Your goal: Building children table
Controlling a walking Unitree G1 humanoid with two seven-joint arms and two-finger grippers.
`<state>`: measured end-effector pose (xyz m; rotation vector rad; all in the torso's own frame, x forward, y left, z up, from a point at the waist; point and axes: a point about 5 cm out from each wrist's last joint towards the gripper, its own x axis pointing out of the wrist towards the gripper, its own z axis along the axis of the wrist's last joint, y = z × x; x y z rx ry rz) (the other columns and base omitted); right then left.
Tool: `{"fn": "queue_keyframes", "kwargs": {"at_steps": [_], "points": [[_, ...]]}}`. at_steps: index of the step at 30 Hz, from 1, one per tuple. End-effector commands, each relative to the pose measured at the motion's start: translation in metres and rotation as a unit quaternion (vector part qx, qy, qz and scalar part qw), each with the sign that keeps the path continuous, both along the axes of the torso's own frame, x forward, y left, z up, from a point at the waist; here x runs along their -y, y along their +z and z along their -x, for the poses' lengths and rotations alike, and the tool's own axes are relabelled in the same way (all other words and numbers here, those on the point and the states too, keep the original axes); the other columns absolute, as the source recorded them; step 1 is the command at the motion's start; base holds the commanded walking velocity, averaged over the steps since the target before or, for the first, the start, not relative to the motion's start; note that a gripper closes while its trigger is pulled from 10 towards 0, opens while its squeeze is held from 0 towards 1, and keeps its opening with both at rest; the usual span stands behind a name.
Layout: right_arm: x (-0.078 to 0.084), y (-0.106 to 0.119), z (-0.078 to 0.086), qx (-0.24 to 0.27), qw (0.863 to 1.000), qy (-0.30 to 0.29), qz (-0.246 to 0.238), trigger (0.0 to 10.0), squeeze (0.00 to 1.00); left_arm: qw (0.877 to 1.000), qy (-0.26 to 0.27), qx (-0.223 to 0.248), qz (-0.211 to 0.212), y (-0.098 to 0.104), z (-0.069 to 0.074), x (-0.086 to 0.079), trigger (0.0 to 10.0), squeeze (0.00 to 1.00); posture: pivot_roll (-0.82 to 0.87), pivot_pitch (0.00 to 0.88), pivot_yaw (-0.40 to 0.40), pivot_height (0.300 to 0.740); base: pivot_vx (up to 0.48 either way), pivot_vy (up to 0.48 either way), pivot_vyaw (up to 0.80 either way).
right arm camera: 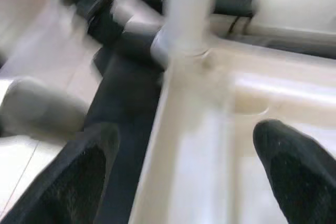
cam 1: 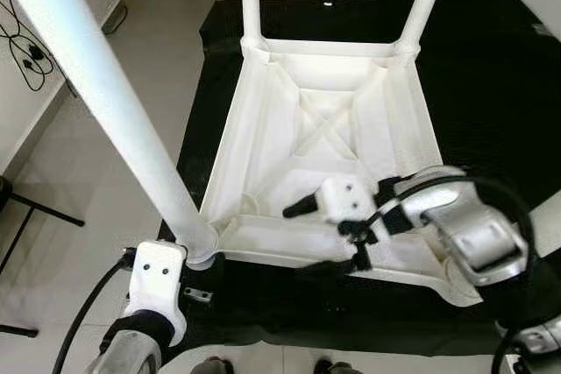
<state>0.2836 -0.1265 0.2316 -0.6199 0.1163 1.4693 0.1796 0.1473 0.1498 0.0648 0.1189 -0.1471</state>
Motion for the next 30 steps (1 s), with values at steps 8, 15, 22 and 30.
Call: {"fn": "queue_keyframes", "kwargs": {"at_steps": [8,15,22,30], "points": [[-0.024,-0.003,0.008,-0.009,0.959,-0.158,-0.237,10.0,0.0,0.994,-0.098,0.024,0.031,0.013,0.008,0.021,10.0,0.0,0.04,0.158,-0.005,0.74,0.0,0.0,0.0],[-0.031,-0.022,0.008,-0.052,0.924,-0.263,-0.275,10.0,0.0,0.991,-0.127,0.011,0.035,0.012,0.013,0.023,10.0,0.0,0.02,0.15,-0.006,0.74,0.0,0.0,0.0],[-0.026,-0.033,0.003,-0.057,0.892,-0.346,-0.284,10.0,0.0,0.993,-0.113,-0.006,0.025,0.007,0.016,0.017,10.0,0.0,0.02,0.148,-0.007,0.74,0.0,0.0,0.0],[-0.024,-0.043,-0.002,-0.045,0.856,-0.435,-0.277,10.0,0.0,0.993,-0.117,-0.019,0.024,0.004,0.021,0.015,10.0,0.0,0.02,0.148,-0.001,0.74,-0.065,0.0,0.0]]}}
